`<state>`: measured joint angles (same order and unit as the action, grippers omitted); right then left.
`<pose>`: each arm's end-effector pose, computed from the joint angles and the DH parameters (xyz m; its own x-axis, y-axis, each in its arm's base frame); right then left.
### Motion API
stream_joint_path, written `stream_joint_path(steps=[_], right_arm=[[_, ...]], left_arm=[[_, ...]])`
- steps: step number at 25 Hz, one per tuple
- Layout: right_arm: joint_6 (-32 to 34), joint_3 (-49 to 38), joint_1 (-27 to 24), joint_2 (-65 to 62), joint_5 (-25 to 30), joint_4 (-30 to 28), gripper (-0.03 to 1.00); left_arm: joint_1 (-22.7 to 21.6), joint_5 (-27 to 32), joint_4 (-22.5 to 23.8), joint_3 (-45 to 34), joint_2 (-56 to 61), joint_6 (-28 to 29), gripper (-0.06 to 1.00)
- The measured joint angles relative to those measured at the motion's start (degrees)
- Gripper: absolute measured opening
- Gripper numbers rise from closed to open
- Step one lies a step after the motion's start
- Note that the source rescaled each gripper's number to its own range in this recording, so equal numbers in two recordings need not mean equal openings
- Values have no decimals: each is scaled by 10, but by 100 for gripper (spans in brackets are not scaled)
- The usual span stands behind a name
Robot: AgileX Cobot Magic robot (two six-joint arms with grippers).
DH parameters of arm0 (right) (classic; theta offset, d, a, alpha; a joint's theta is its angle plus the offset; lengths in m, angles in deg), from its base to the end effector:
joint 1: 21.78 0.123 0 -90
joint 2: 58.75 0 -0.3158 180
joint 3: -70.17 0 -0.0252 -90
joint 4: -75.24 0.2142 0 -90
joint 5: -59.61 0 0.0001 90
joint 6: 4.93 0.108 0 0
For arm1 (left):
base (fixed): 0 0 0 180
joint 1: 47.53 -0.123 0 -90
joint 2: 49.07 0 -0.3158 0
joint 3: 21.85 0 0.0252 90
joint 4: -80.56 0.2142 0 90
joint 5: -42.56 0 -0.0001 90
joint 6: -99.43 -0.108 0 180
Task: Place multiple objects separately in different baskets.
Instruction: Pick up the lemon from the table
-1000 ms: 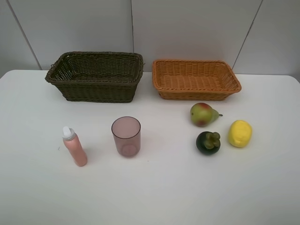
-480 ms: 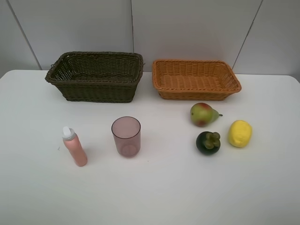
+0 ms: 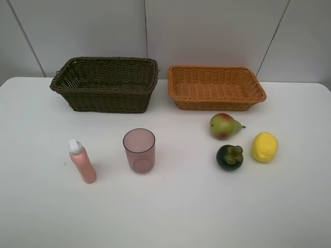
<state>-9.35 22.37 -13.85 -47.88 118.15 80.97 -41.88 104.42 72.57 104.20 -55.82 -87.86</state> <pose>-0.0454 0.0030 0.2664 -0.4455 -0.0870 -0.8910 -0.2237 0.9745 0.0167 -0.0497 -0.0084 0.2295 -0.5189 0.1123 -0.8474 0.2329 0.9724 -0.0138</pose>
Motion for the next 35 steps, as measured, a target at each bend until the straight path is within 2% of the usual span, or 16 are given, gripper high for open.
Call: stream_joint_path(steps=[14,18,25,35], right_arm=[[10,79,0,302,-74,1,87],[27,101,0,395,-101,2,87],[96,130,0,554,-146,-1,86],[109,133,0,721,-238,-14,83]], left_arm=[[0,0,0,0,0,0,100],[0,0,0,0,0,0,100],[0,0,0,0,0,0,100],[0,0,0,0,0,0,100]])
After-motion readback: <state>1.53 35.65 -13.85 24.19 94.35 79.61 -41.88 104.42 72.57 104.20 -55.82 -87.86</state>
